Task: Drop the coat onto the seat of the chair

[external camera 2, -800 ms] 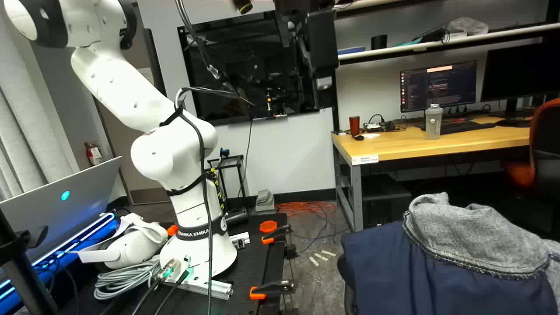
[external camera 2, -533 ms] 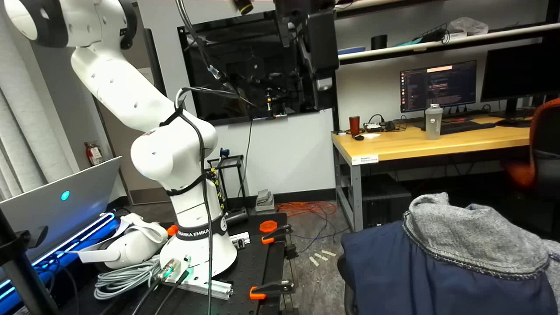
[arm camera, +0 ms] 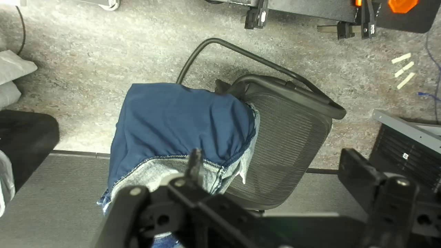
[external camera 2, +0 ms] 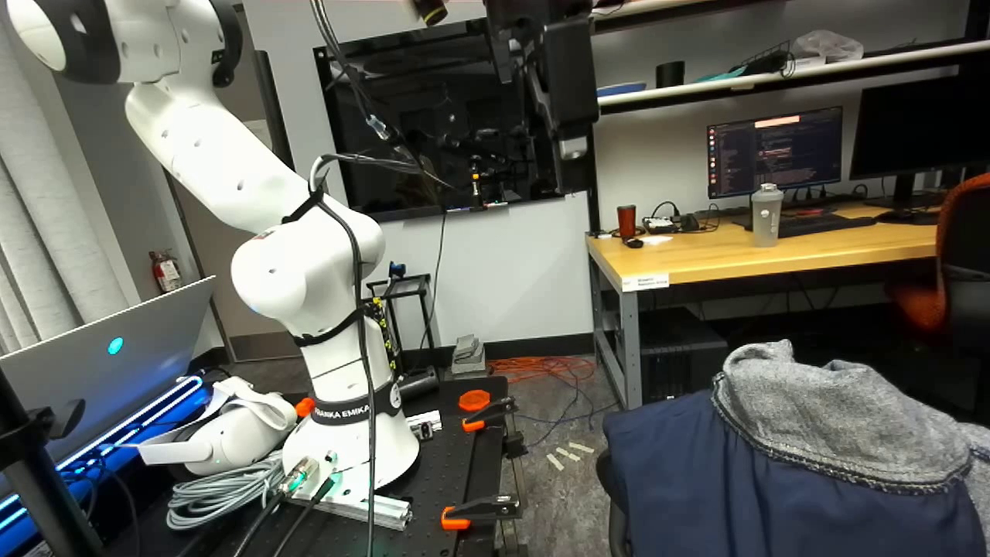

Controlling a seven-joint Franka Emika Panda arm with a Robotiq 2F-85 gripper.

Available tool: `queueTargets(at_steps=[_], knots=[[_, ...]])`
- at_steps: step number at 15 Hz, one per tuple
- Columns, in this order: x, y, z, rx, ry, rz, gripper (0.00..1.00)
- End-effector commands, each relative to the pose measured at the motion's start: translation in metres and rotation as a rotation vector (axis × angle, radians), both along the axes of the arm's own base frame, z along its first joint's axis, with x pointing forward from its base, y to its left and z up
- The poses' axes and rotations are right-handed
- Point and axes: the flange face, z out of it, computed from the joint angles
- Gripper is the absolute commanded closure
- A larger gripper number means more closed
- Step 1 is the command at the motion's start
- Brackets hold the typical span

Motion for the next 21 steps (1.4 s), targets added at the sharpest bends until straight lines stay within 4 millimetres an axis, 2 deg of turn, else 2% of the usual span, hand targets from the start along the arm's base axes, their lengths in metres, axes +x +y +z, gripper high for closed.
queueTargets(at_steps=[1,7,12,13,21], knots=[[0.000,0.000,0.001,0.001,0.001,0.000,0.00],[0.003,-0.002,-0.001,-0.004,-0.010,-0.005,0.00],[0.029,-0.006,-0.018,0.019,-0.040,-0.115,0.00],[0.024,-0.015,-0.009,0.022,-0.052,-0.145,0.00],[0.039,-0.060,-0.025,0.047,-0.132,-0.506,0.00]])
